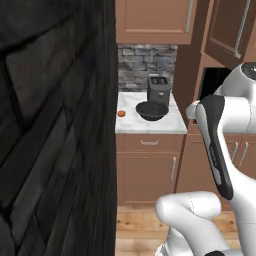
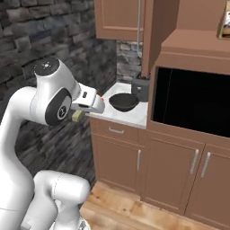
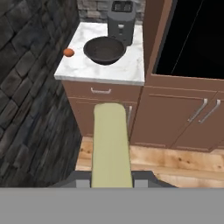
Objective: Pick the egg and butter from the fridge and place them by the bowl for mixing.
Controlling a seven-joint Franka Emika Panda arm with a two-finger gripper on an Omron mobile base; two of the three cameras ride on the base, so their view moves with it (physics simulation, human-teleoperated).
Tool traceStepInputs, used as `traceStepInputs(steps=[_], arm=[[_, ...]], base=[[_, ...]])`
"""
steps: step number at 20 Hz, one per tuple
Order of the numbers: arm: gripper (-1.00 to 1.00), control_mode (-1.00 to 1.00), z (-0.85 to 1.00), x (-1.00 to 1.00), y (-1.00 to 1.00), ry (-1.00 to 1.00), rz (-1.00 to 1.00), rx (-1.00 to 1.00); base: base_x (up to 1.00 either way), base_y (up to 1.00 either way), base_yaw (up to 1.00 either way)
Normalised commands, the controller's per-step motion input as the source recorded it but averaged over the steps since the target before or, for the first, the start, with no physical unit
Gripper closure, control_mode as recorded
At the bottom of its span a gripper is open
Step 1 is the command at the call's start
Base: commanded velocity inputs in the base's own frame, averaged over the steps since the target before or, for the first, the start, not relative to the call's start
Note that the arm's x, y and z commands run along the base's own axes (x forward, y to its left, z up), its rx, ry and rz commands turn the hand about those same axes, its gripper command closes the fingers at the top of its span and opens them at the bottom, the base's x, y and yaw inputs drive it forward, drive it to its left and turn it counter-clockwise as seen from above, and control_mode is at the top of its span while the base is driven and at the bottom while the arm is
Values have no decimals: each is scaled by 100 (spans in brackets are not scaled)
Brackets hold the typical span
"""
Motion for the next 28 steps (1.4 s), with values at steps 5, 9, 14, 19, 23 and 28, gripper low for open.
traceStepInputs(steps=[5,9,14,19,23,28], arm=[[100,100,0,0,0,0,0,0],[100,100,0,0,0,0,0,0],[100,100,0,0,0,0,0,0],[100,100,0,0,0,0,0,0],[100,100,0,0,0,0,0,0],[100,100,0,0,0,0,0,0]], base=[[74,-3,14],[70,-1,21],[68,0,22],[59,0,13],[47,1,6],[43,5,2]])
